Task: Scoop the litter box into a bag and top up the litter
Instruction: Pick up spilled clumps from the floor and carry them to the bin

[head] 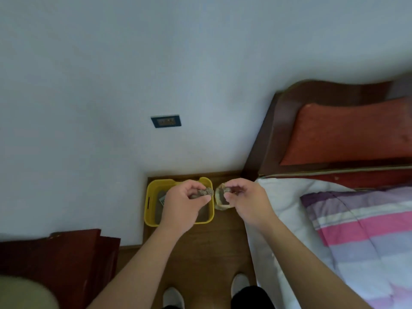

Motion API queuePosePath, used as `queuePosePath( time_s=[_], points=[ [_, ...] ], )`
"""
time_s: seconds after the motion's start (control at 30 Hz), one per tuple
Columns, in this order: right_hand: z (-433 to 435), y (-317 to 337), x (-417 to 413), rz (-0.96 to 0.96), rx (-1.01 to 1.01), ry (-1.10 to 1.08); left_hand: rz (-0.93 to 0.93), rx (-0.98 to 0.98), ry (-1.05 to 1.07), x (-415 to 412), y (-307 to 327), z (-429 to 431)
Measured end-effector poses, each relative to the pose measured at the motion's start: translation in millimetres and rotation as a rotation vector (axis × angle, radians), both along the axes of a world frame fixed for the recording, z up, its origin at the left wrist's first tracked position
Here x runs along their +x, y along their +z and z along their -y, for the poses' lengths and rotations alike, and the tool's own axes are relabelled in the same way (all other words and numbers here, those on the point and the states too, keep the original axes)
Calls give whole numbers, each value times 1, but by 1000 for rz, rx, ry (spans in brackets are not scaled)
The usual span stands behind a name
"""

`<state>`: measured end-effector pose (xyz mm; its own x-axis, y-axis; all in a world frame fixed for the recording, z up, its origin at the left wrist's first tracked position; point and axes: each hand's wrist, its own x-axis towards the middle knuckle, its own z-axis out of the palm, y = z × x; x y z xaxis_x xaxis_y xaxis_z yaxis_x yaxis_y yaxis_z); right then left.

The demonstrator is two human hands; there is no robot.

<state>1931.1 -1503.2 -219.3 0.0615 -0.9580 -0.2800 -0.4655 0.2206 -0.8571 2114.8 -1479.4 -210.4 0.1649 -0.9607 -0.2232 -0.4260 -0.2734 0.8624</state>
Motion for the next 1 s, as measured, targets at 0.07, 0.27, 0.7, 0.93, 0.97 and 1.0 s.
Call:
queuePosePath(
  time_s=[0.07, 0.27, 0.7, 0.93, 0.97, 1.0],
  points=[
    [-2, 25, 0, 4, -3, 1, 22, 1, 1, 1, 22, -2],
    [-5, 78, 2, 59, -2, -6, 41, 48, 22, 7, 76, -9],
    [-19, 151, 7, -49, -146, -15, -13, -56, -47, 8, 135, -8],
    [-45, 171, 4, -161, -214, -196, -104, -123, -245, -2, 150, 6],
    [-50, 173, 2, -156, -214, -230, -120, -129, -265, -5, 152, 7],
    [-55, 175, -1, -152, -217, -258, -142, -134, -283, -9, 153, 7]
  ],
)
